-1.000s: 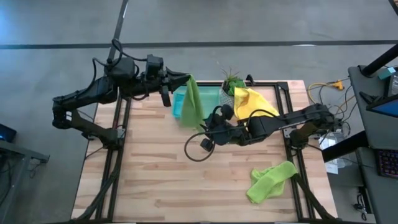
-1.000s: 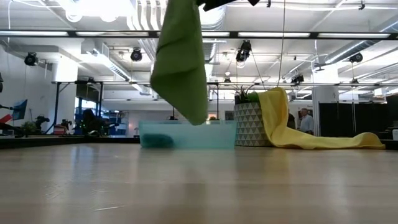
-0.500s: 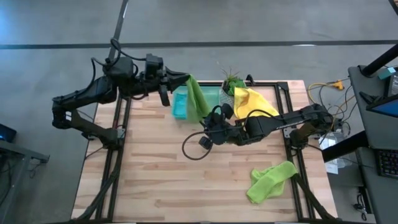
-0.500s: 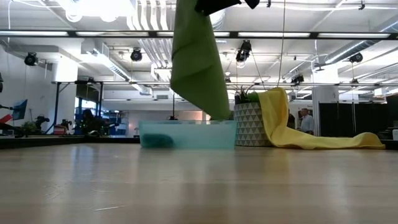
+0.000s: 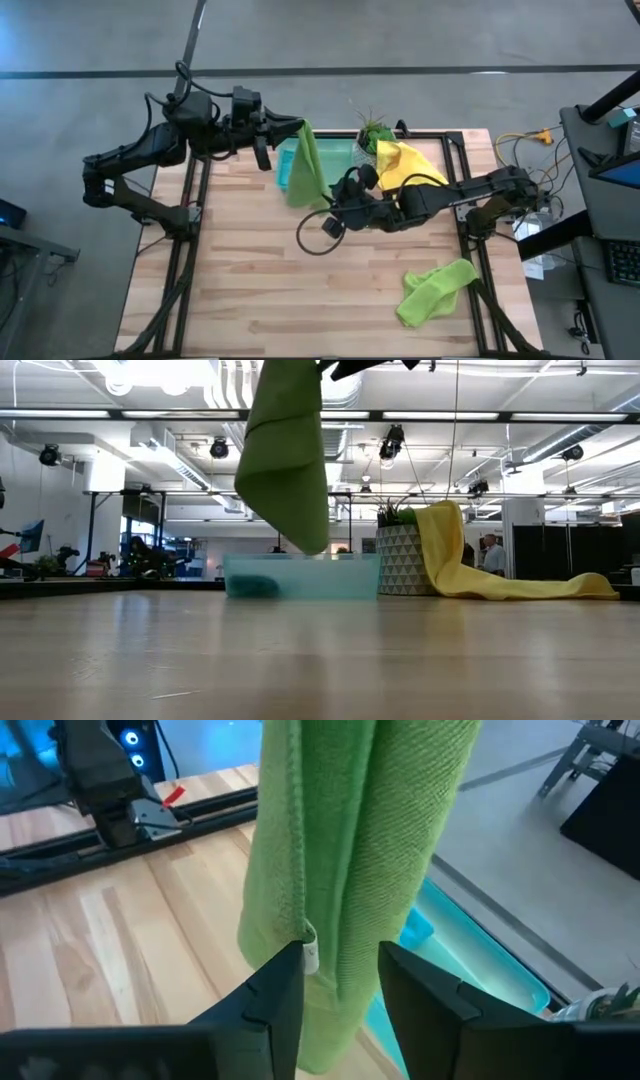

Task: Fold microfiber towels
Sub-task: Fold the green microfiber towel

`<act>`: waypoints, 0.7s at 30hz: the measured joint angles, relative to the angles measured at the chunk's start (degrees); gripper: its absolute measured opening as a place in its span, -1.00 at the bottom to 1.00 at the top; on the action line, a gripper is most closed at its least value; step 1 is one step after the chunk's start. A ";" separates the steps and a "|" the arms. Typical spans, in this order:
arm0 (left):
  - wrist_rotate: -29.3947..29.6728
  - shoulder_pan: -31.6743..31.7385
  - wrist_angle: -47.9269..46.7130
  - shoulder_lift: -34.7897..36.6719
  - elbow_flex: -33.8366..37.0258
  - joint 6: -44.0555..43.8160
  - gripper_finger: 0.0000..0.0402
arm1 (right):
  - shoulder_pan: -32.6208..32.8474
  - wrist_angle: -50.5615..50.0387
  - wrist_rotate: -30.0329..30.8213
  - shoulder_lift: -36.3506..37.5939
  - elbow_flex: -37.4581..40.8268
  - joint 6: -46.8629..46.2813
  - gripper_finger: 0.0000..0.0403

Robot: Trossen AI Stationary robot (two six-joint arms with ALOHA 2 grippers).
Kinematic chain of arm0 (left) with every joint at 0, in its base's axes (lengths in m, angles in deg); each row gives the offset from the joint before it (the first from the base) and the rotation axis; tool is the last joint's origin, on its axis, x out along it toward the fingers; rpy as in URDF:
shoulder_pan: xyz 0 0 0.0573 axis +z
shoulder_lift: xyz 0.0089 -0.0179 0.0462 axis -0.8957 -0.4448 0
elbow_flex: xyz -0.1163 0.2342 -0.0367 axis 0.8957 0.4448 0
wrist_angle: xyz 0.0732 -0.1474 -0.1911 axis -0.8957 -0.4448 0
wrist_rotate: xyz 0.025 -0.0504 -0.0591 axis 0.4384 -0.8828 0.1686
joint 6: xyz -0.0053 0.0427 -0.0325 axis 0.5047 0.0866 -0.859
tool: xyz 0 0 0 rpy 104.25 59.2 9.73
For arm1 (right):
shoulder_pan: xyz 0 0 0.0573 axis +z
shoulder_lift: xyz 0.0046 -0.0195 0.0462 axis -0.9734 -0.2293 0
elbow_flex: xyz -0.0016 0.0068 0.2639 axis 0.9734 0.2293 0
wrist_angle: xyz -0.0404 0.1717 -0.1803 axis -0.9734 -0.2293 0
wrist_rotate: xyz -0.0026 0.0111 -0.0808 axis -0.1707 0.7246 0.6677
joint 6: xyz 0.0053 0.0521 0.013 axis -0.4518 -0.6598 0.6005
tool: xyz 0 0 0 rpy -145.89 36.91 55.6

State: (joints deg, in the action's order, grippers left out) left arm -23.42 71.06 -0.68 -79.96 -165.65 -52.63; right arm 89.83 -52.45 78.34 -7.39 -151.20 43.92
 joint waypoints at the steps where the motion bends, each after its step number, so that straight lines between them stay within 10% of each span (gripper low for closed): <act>1: 0.00 0.00 0.00 0.00 0.00 0.00 -1.00 | -0.01 -0.06 -0.01 -0.01 0.00 0.01 -0.36; 21: 0.00 0.04 -0.05 0.00 0.00 -0.09 -1.00 | 0.49 -4.30 14.52 0.04 0.13 -3.02 -0.35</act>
State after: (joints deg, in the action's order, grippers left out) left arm -23.42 71.10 -0.73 -79.96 -165.65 -52.72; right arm 90.32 -56.74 92.86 -7.35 -151.07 40.89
